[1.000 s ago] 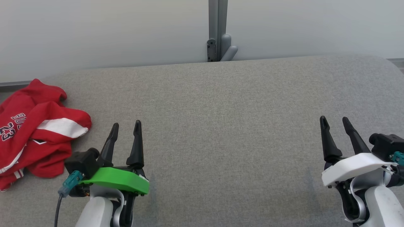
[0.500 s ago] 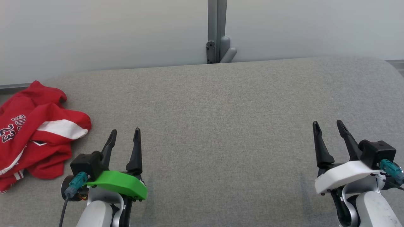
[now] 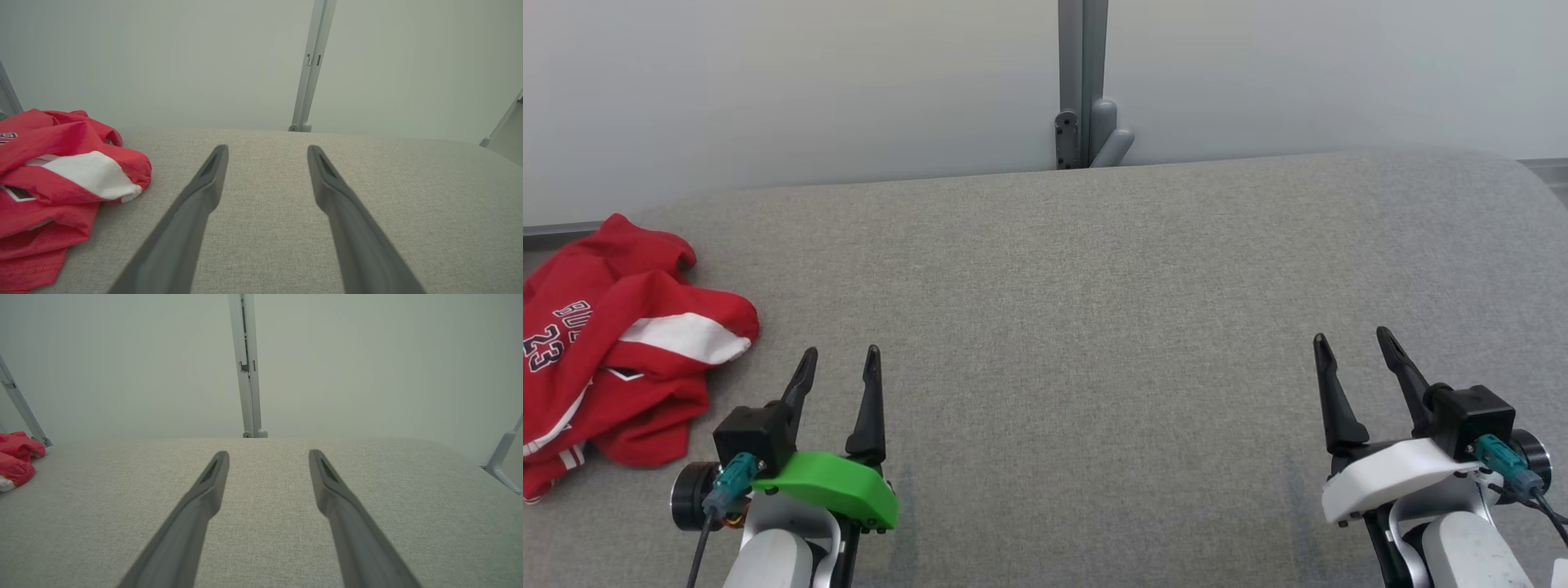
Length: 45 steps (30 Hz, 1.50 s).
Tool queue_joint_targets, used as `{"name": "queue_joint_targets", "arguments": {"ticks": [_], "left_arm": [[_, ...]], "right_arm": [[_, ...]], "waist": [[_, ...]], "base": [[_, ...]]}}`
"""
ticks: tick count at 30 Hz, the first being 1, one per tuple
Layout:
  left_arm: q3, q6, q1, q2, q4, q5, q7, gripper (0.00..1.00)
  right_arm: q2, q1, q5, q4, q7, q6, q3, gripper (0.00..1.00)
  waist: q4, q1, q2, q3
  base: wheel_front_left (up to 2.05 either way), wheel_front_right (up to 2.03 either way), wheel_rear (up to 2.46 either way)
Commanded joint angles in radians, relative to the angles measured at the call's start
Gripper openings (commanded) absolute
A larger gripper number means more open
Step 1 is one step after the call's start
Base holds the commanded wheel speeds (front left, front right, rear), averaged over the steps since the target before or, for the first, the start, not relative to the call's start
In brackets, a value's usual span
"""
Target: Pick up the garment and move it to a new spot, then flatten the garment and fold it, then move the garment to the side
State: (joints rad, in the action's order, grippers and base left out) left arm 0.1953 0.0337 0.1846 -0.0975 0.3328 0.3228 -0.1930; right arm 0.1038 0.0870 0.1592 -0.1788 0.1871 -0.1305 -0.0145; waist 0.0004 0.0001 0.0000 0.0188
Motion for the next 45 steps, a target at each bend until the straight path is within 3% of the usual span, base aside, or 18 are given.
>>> {"name": "queue_joint_targets", "arguments": {"ticks": [1, 22, 45], "left_arm": [[-0.006, -0.007, -0.007, -0.006, -0.001, -0.019, 0.004, 1.0], [-0.006, -0.024, -0.027, -0.012, 0.002, -0.138, 0.01, 1.0], [0.01, -0.033, -0.014, -0.022, 0.011, -0.108, 0.011, 1.0]], "right_arm": [[0.0, -0.008, -0.025, 0.003, 0.014, 0.0, -0.006, 1.0], [-0.036, -0.034, -0.054, -0.034, 0.082, 0.0, 0.003, 1.0], [-0.048, -0.018, -0.042, -0.073, 0.082, 0.0, 0.023, 1.0]], "waist": [[0.0, -0.0001, 0.0, 0.001], [0.0, -0.0001, 0.0, 0.014], [0.023, -0.0001, 0.0, 0.02]], "base": [[0.0, 0.0, 0.0], [0.0, 0.0, 0.0], [0.0, 0.0, 0.0]]}}
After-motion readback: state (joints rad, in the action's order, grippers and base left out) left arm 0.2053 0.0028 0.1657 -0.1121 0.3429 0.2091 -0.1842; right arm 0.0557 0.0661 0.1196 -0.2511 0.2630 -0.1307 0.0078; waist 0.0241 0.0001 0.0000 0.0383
